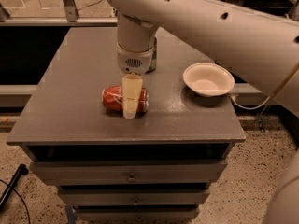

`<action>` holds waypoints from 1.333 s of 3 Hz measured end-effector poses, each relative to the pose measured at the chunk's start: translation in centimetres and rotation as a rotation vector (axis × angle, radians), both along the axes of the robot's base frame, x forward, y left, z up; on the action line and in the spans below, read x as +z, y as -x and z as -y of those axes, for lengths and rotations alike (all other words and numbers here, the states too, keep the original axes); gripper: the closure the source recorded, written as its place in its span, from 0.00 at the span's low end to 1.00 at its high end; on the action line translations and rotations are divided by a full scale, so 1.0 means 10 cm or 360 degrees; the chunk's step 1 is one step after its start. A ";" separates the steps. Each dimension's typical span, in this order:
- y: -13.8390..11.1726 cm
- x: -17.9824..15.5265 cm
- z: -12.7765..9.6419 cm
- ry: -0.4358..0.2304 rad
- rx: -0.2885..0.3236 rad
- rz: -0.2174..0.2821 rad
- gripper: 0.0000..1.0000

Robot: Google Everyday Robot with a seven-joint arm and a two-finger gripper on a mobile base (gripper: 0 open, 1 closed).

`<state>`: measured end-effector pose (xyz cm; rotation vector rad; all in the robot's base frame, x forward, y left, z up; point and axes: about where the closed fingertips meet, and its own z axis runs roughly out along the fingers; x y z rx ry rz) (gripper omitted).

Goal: Knock coke can over

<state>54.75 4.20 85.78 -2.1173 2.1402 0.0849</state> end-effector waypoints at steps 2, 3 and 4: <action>-0.03 -0.07 0.21 -0.0295 -0.0043 -0.0018 0.00; -0.08 -0.20 0.65 -0.0632 -0.0146 0.0006 0.00; -0.02 -0.17 0.91 -0.0687 -0.0224 0.0011 0.00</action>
Offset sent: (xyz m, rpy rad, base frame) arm 0.0177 -0.0778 -0.0062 0.5827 0.0639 -0.1092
